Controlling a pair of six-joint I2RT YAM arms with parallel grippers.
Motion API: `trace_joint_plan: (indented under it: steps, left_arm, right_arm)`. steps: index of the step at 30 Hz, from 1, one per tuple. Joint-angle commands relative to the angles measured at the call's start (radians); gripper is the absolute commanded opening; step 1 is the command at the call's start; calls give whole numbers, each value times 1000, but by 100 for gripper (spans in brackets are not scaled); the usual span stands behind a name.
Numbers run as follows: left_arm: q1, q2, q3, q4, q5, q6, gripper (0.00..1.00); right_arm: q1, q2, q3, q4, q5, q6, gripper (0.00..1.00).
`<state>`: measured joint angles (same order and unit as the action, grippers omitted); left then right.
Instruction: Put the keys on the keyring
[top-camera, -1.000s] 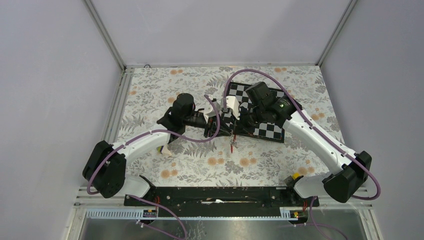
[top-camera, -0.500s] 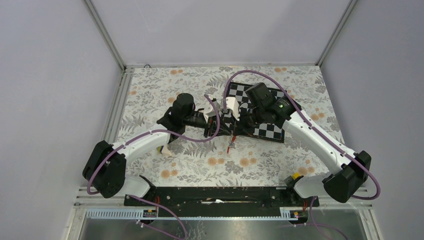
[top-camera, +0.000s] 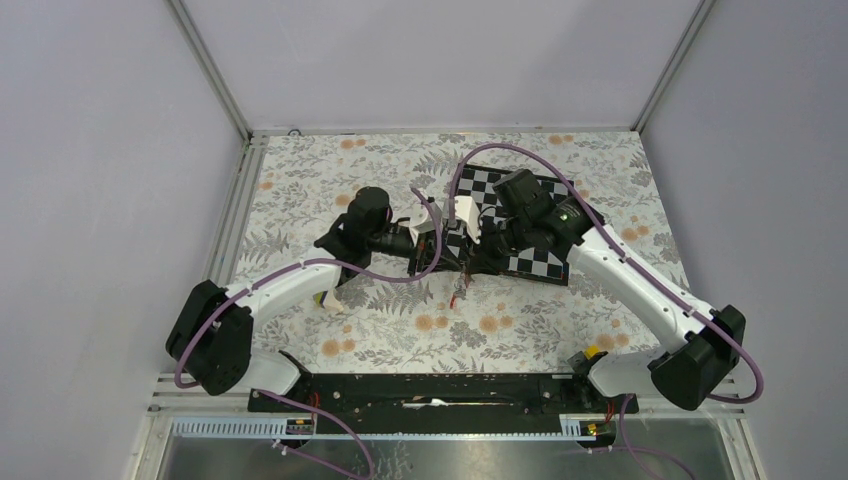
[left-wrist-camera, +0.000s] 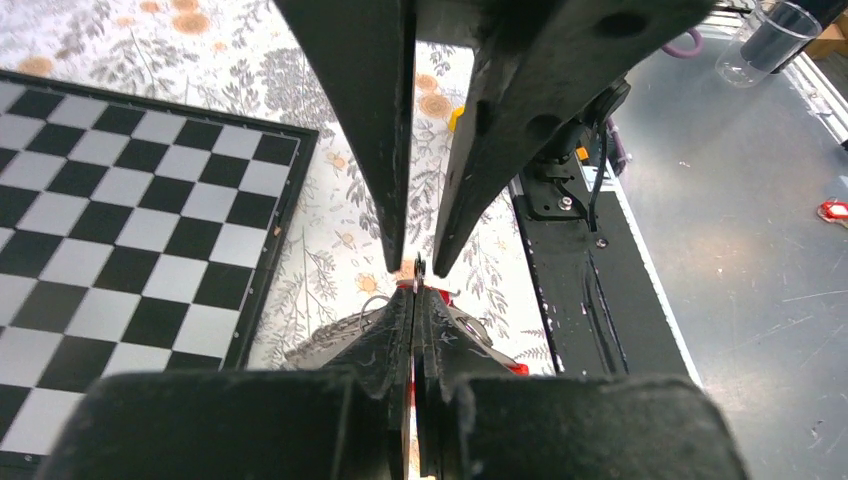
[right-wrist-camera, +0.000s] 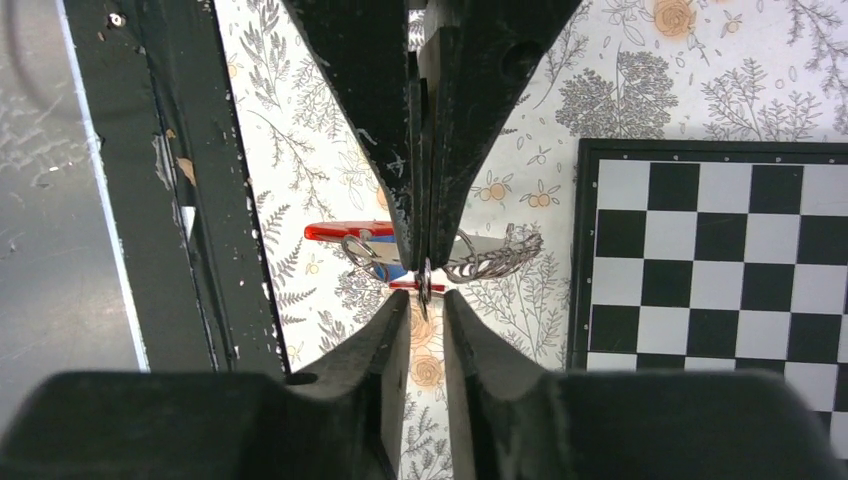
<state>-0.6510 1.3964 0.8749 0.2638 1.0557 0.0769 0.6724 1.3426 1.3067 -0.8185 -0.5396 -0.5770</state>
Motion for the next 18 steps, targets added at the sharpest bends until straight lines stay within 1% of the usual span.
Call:
trace_joint_plan:
  steps: [1, 4, 7, 10, 13, 18]
  left_arm:
    - [-1, -30, 56, -62, -31, 14, 0]
    - [0, -57, 73, -119, -55, 23, 0]
    - [2, -80, 96, -170, -70, 21, 0]
    - [6, -96, 120, -207, -68, 4, 0]
    - [11, -112, 128, -213, -61, -10, 0]
    - [16, -125, 120, -201, -48, -18, 0]
  right_arm:
    - [8, -68, -36, 81, 14, 2, 31]
    - [6, -99, -59, 116, 40, 3, 43]
    - [-8, -136, -85, 159, 36, 15, 49]
    - [-48, -180, -127, 230, -19, 41, 51]
    - [-99, -196, -168, 297, -119, 89, 50]
    - [-144, -195, -187, 341, -282, 104, 48]
